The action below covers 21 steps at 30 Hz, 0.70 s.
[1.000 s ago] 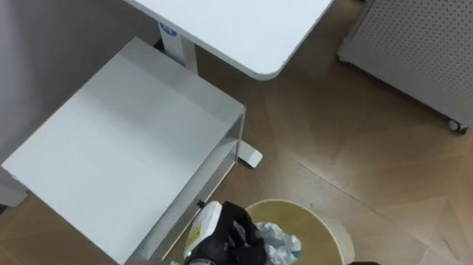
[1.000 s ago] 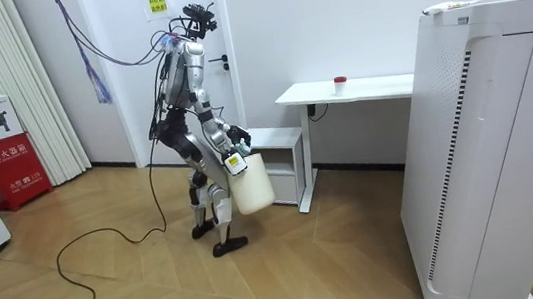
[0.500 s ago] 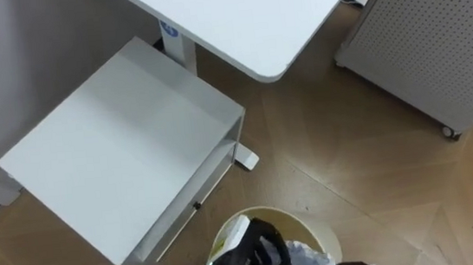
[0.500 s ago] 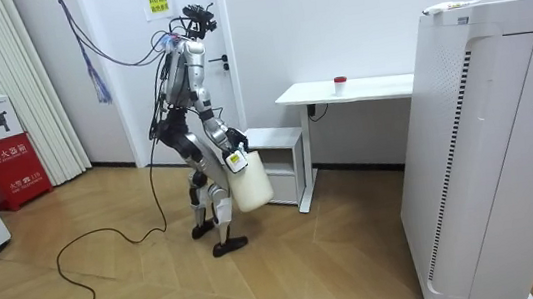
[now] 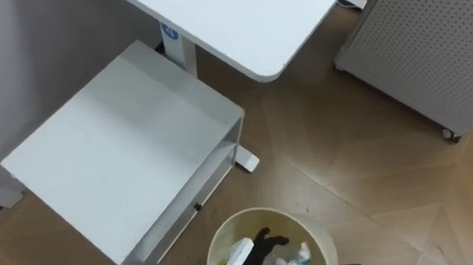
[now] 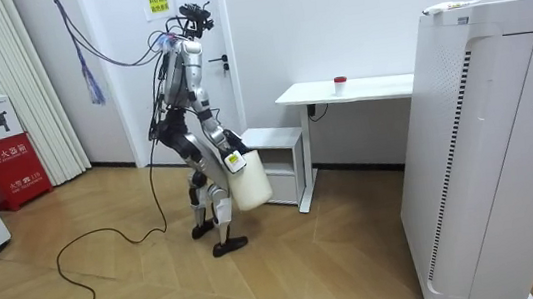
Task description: Pick garbage
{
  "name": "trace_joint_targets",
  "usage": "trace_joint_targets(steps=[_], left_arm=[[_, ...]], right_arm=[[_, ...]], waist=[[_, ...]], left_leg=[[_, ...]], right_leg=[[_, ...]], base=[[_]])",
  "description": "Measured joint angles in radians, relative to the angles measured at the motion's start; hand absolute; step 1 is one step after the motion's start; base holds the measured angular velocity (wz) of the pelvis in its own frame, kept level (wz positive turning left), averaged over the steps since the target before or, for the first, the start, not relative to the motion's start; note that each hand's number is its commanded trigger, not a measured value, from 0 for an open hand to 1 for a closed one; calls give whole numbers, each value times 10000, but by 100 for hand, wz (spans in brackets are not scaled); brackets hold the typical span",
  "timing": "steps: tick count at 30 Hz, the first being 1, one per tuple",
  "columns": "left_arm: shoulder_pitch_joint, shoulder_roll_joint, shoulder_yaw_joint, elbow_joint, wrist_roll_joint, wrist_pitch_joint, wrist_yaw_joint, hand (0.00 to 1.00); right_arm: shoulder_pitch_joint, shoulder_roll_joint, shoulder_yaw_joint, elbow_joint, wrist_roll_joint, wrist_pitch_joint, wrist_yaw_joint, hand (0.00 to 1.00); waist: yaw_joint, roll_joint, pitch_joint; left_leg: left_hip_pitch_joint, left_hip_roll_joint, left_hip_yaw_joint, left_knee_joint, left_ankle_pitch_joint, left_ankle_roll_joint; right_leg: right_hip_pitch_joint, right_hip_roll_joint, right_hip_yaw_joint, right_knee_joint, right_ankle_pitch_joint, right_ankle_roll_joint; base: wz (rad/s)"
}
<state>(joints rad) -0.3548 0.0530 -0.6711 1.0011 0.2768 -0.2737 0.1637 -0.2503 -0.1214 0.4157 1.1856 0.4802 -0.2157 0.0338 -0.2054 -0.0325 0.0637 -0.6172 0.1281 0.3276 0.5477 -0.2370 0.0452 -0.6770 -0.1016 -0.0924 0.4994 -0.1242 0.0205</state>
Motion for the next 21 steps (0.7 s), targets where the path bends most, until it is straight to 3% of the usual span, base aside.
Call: trace_joint_targets(steps=[5,7,10,15,17,18,20,21], left_arm=[[-128,264,292,-11,25,1,-141,0],[-105,394,627,-76,197,-3,-227,0],[-67,592,817,-431,218,-5,-239,0],[112,889,815,-1410,341,-239,-234,0],[267,1011,825,-1788,426,-432,-229,0],[407,1088,827,-2070,564,-487,-227,0],[974,1336,1109,-2924,775,-520,-225,0],[1392,1547,1353,-3495,809,-539,-192,0]], right_arm=[[-17,-30,-174,227,-150,0,108,100],[3,-88,-209,230,-201,-1,111,100],[67,-149,-215,213,-160,-1,138,100],[245,-227,-478,210,-147,-1,208,100],[414,-370,-513,197,-126,-22,301,100],[577,-496,-597,185,-147,-21,356,100],[872,-532,-1111,175,-243,-3,373,100],[1081,-567,-1341,107,-269,3,410,100]], waist=[[377,61,13],[860,86,19],[966,307,-5],[983,363,-11],[971,417,-49],[971,492,-118],[998,517,-175],[1016,537,-246]], left_leg=[[382,-18,-177,60,-156,-97],[837,-25,-311,25,-305,-202],[1275,-62,-310,-179,-355,-225],[2222,-319,-260,-586,-374,-226],[2570,-363,-261,-730,-410,-221],[2808,-398,-235,-902,-423,-216],[3329,-513,-151,-1225,-421,-212],[3644,-547,-23,-1413,-425,-208]], right_leg=[[282,124,173,-55,5,-6],[589,417,663,-295,153,13],[963,542,891,-525,305,30],[1608,543,1219,-680,295,93],[1932,550,1223,-867,321,131],[2151,545,1225,-941,343,164],[2492,520,1231,-1105,375,194],[2662,502,1190,-1189,403,197]], base=[[-18],[-66],[-39],[-21],[-17],[-17],[-34],[-51]])
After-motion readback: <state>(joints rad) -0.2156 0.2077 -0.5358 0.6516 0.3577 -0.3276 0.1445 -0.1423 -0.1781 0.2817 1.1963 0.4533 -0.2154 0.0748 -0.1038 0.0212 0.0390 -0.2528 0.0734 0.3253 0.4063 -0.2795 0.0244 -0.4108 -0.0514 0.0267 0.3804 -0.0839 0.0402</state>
